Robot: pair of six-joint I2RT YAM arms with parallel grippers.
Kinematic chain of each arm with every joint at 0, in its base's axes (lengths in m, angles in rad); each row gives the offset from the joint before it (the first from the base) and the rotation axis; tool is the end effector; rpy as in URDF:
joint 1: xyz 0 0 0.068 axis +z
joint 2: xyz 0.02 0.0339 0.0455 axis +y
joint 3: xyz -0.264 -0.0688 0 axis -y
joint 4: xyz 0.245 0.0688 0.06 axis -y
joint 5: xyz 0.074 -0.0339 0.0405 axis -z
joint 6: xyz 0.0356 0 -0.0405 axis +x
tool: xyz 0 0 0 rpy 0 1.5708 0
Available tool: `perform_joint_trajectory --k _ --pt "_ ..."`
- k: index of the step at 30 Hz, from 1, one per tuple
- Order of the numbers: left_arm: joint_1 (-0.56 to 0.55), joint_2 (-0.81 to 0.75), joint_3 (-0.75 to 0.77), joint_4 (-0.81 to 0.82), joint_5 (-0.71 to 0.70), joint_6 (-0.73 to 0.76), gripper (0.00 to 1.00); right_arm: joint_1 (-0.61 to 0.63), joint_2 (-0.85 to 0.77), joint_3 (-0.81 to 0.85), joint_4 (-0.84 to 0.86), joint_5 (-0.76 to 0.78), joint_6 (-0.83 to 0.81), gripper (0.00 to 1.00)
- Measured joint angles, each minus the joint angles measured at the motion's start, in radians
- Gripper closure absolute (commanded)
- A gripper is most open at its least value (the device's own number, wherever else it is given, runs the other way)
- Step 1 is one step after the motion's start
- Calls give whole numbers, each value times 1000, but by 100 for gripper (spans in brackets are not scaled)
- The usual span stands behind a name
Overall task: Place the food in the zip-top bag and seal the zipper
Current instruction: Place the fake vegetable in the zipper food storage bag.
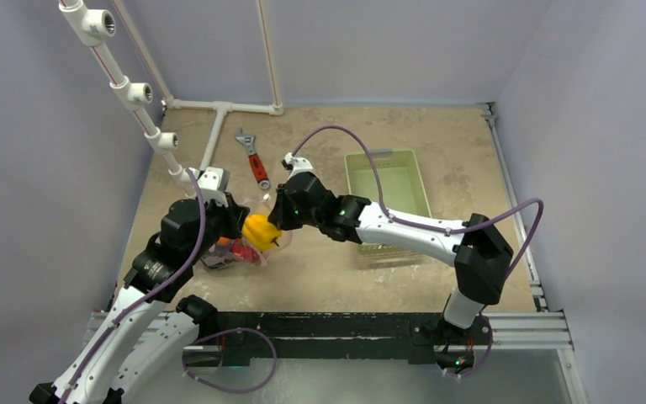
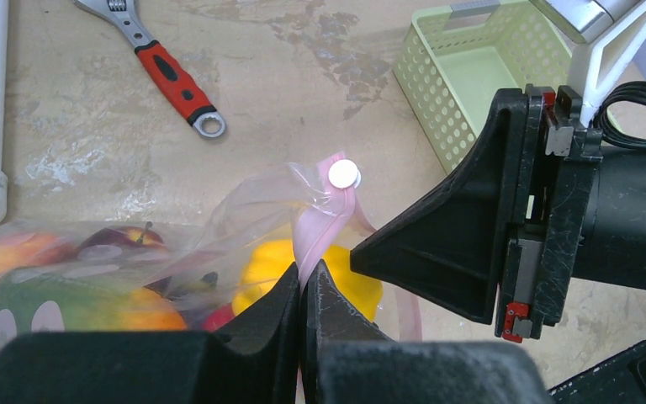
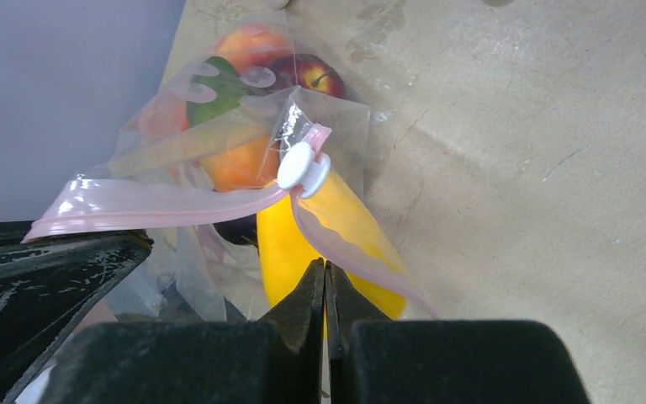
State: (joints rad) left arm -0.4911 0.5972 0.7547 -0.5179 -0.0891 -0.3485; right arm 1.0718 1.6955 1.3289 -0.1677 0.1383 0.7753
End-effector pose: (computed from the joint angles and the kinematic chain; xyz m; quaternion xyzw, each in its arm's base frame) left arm 0.1220 -0.0617 0.3210 0.0333 0.8213 -0.1982 0.5339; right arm 0.1943 0.3463 0.2880 -0.0942 0.8622 0.3580 0.3459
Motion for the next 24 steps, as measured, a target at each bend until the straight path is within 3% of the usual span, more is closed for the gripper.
perform_joint_trajectory --k 15,24 --pt "0 5 0 0 0 0 100 5 -171 -161 -14 -64 -6 100" --pt "0 6 0 0 0 0 100 14 -129 -179 4 -83 -6 100"
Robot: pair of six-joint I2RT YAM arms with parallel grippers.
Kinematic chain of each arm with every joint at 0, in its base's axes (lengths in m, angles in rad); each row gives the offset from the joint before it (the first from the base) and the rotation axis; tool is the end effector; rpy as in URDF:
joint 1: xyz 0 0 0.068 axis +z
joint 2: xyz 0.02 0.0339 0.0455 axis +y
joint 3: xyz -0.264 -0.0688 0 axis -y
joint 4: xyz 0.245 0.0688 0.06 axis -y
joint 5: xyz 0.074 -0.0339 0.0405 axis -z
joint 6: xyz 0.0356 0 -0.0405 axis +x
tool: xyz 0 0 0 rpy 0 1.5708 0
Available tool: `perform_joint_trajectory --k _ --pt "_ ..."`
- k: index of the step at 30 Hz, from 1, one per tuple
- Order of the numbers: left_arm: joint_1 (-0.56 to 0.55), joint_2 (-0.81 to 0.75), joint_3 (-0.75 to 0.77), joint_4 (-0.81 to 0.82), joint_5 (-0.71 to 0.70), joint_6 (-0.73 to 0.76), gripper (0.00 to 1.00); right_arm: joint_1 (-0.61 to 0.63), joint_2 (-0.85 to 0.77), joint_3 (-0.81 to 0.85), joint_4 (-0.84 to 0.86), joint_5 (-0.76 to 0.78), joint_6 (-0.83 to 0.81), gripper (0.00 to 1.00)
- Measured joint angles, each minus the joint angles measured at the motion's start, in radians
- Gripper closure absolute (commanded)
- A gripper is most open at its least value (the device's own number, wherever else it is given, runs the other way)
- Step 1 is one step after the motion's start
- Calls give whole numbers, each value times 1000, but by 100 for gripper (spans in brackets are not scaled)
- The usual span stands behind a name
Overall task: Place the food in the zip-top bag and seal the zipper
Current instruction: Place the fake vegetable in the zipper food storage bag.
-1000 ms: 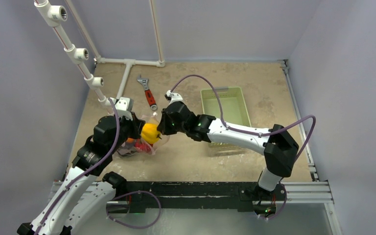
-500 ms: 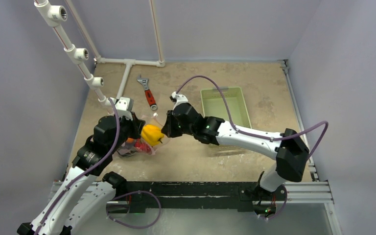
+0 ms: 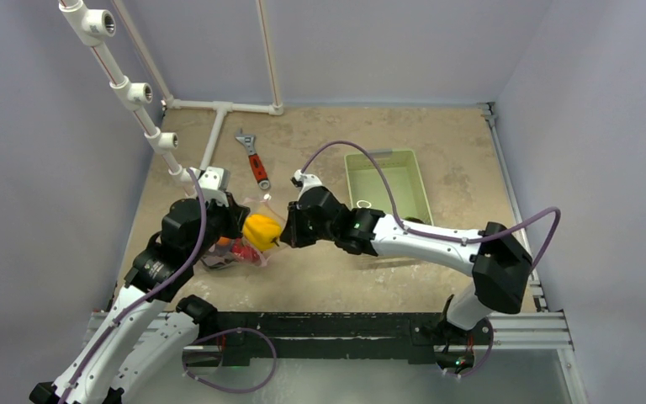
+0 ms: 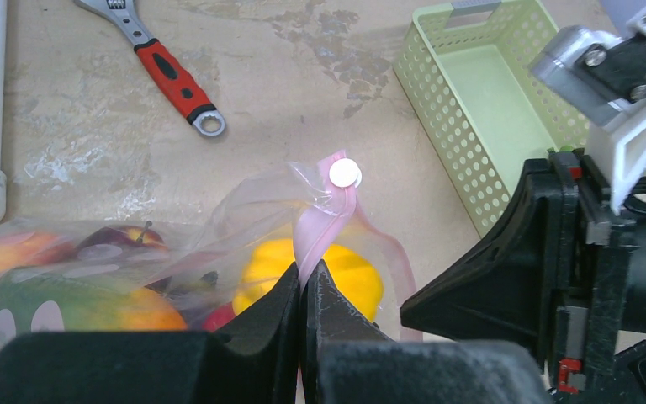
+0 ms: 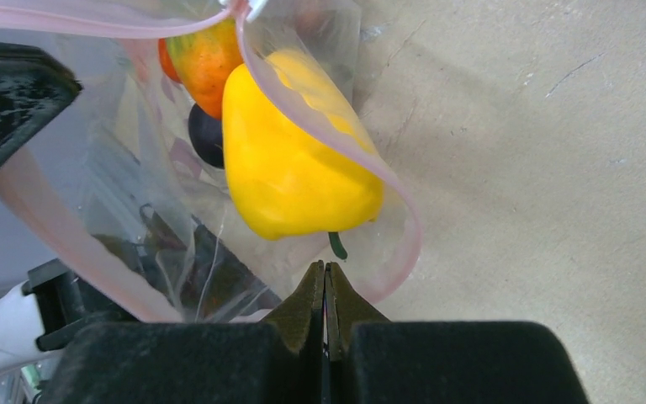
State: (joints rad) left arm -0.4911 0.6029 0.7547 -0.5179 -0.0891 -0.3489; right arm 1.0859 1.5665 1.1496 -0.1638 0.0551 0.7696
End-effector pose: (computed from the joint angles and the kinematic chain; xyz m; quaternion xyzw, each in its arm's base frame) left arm 0.1231 -0.0622 0.3204 0.0333 0.8229 -0.1973 0.5318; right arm 0.1690 0.3165 0.2731 -0.1256 0.8707 0.3655 0.3042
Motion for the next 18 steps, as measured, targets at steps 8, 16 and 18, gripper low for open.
perform_joint_trajectory --k 8,16,18 --pt "0 0 0 0 0 0 100 0 70 9 15 -2 0 100" --pt "0 0 0 0 0 0 100 0 133 108 14 14 0 100" --pt "0 0 0 0 0 0 100 0 159 154 14 18 -1 100"
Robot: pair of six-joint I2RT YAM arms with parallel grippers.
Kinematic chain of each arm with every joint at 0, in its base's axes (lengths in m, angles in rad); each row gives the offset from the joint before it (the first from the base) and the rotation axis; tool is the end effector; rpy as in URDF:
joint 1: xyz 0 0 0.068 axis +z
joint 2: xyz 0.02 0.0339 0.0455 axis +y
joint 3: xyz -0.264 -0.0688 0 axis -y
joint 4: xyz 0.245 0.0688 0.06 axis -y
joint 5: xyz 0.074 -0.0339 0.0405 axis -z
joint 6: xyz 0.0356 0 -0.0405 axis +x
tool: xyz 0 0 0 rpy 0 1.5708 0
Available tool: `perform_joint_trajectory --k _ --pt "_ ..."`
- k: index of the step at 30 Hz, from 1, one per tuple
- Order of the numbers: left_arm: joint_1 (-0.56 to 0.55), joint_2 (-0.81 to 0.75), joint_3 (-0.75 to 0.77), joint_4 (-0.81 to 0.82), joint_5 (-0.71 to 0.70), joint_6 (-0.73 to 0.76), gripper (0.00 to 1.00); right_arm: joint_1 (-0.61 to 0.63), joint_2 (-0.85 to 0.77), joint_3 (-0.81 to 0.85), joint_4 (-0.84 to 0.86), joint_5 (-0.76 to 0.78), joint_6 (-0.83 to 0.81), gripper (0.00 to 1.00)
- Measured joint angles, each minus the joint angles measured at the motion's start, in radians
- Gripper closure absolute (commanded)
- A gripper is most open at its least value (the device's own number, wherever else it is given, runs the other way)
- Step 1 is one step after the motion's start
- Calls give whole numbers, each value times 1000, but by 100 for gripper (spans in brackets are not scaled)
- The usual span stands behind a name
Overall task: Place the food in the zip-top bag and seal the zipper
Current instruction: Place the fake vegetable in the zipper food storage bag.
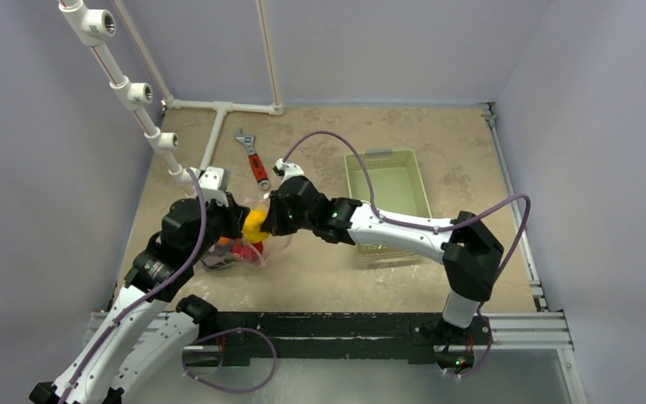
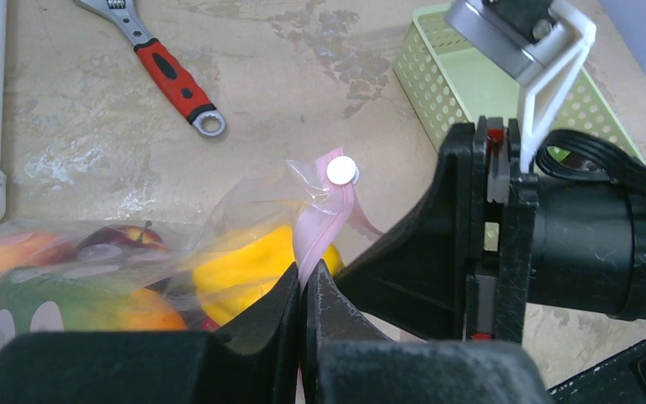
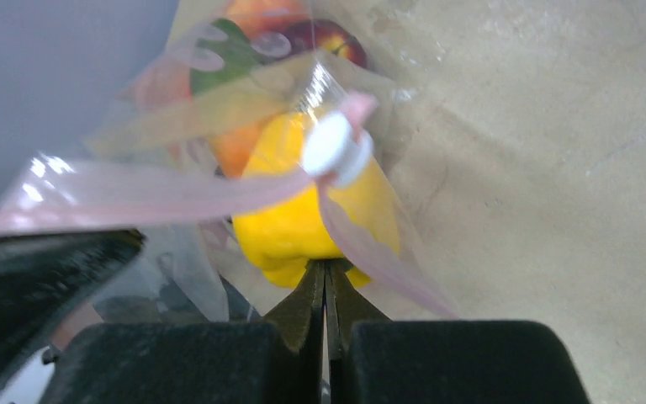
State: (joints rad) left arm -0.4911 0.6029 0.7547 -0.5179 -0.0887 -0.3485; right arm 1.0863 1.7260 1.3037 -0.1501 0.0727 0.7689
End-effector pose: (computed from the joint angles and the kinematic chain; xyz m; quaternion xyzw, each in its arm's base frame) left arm 0.1231 -0.0622 0.3204 0.0336 0.8229 -0.1973 0.5318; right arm 0.1890 0.3536 0.2693 -0.1215 0.8691 0.3637 0.3125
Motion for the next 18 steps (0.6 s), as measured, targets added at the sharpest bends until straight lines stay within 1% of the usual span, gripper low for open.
perform_joint_trajectory --k 7,13,18 --pt "0 0 0 0 0 0 100 0 111 146 2 14 -27 100" --pt "0 -3 0 -1 -1 0 100 0 153 172 0 14 -43 100" --pt "0 -4 0 -1 -1 0 100 0 150 171 -3 22 -44 90"
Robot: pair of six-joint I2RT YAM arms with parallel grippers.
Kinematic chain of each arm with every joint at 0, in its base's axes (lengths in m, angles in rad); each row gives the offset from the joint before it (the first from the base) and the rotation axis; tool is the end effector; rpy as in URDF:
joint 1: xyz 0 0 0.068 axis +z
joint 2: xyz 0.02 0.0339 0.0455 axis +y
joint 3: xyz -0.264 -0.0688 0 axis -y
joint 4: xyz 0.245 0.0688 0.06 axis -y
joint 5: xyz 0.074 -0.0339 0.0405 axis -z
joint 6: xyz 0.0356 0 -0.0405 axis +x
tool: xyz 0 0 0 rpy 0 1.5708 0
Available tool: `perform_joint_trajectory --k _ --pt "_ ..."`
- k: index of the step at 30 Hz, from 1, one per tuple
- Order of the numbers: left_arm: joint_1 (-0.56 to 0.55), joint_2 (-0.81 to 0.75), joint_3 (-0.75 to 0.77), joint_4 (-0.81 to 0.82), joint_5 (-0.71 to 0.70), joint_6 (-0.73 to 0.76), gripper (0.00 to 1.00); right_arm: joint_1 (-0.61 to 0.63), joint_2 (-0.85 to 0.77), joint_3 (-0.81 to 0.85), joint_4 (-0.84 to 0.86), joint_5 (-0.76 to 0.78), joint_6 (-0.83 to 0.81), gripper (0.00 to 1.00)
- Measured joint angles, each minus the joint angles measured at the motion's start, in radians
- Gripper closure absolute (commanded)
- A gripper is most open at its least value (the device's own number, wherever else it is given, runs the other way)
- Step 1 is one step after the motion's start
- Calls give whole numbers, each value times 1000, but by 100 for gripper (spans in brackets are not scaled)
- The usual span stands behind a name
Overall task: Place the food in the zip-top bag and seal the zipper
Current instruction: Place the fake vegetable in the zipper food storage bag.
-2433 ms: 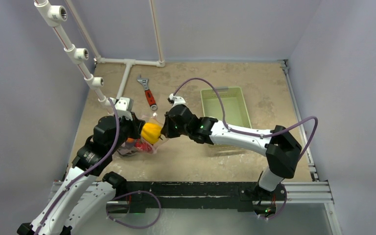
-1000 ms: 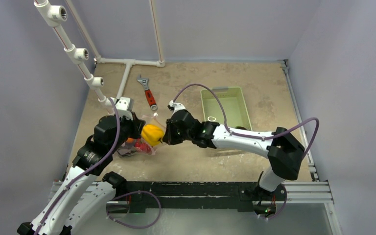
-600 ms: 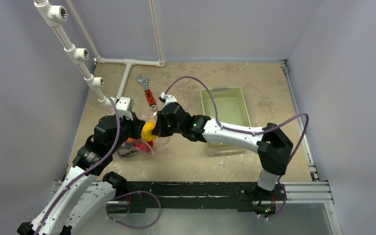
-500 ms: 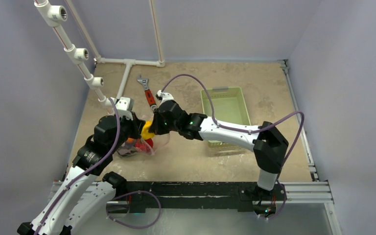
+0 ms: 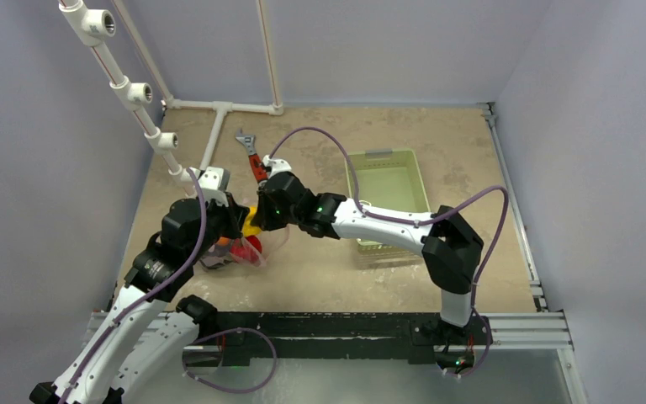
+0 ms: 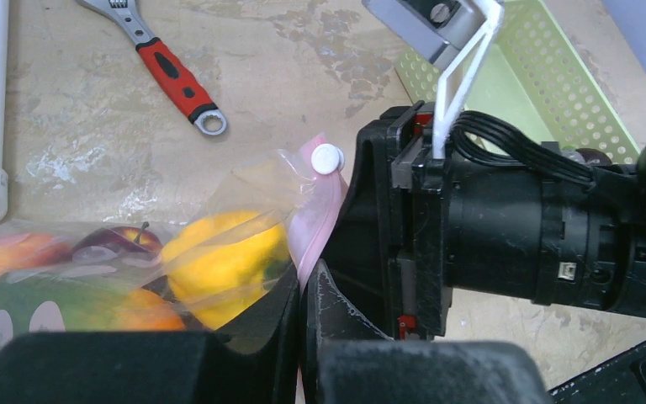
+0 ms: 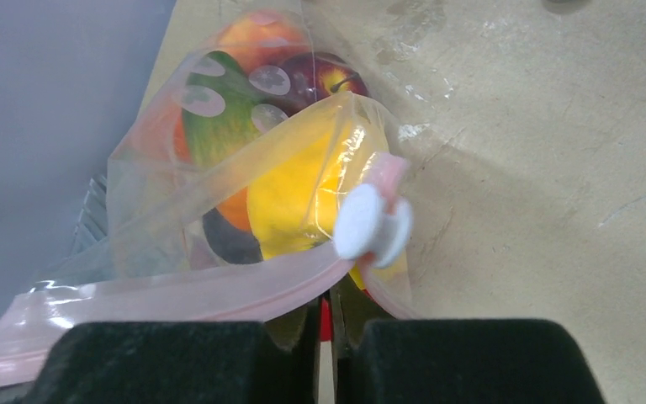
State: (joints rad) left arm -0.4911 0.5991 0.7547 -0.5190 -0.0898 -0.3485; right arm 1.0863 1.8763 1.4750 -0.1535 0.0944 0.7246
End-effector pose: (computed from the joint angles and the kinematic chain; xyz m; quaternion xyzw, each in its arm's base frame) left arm 0.1223 -0.0618 0.3207 0.0332 0.8221 -0.1974 0.5329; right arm 0.2086 0.3890 0.2672 -0.1344 0.8626 0.3568 0.3324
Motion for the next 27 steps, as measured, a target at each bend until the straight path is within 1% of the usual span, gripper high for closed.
perform_joint_trajectory --k 1,3,6,8,10,13,17,19,20,27 --pt "0 0 0 0 0 0 100 0 -5 -1 -6 5 0 87" --pt "0 0 0 0 0 0 100 0 -26 -10 -19 22 2 77" --pt "0 0 0 0 0 0 100 0 -89 -22 -49 49 9 66" --pt "0 0 0 0 0 0 100 0 -147 -28 -69 74 13 55" --pt "0 0 0 0 0 0 100 0 -206 -37 -79 102 21 46" --pt "0 0 0 0 1 0 100 0 -288 -60 -108 150 32 28" --pt "0 0 0 0 2 0 100 -2 -363 -89 -186 227 58 14" --pt "0 0 0 0 2 0 100 -9 -391 -105 -228 258 72 2" --pt "0 0 0 0 3 0 100 -14 -403 -113 -248 270 79 1" --pt "0 1 0 0 7 0 100 -81 -471 -158 -369 329 137 1"
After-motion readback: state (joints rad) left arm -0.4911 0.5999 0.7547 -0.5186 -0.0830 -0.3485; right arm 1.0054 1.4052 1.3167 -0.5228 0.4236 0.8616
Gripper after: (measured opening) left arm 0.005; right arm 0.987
